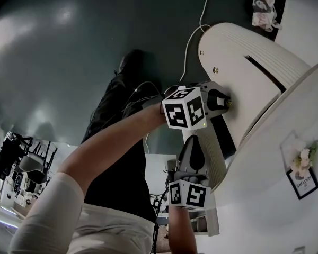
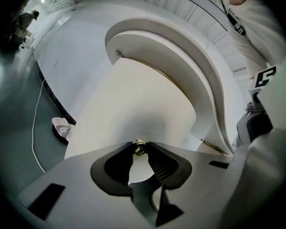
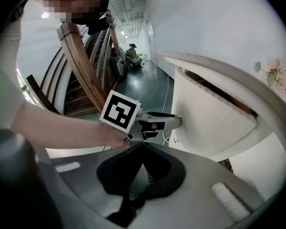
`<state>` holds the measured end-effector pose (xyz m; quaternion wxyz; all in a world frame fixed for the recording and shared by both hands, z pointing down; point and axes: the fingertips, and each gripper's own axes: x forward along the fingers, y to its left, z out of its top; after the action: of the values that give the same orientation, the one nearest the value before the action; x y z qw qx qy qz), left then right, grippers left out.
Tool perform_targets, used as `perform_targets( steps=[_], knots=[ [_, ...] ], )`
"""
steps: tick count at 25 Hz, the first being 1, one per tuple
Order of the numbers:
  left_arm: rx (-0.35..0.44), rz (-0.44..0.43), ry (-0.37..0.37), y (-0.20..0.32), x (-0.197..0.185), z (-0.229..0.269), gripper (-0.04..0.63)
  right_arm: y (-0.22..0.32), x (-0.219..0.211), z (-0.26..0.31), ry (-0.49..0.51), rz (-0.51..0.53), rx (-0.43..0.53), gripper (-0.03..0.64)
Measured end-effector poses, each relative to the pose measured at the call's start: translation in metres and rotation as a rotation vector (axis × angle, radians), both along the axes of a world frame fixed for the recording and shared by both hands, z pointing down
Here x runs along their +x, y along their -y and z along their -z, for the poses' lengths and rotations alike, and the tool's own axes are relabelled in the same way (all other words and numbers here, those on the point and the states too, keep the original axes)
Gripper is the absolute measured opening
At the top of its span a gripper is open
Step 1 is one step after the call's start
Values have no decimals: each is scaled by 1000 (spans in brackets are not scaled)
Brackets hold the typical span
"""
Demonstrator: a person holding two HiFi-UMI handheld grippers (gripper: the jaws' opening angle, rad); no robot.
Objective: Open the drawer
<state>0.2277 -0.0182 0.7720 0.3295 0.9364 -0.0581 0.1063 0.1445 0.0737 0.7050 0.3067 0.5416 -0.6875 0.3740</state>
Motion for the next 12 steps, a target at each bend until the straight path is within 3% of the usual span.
perform_targets(
  steps=[12],
  knots=[
    [0,17,43,-16,-44,0,104,-16,-26,7,6,28,24,12]
  ],
)
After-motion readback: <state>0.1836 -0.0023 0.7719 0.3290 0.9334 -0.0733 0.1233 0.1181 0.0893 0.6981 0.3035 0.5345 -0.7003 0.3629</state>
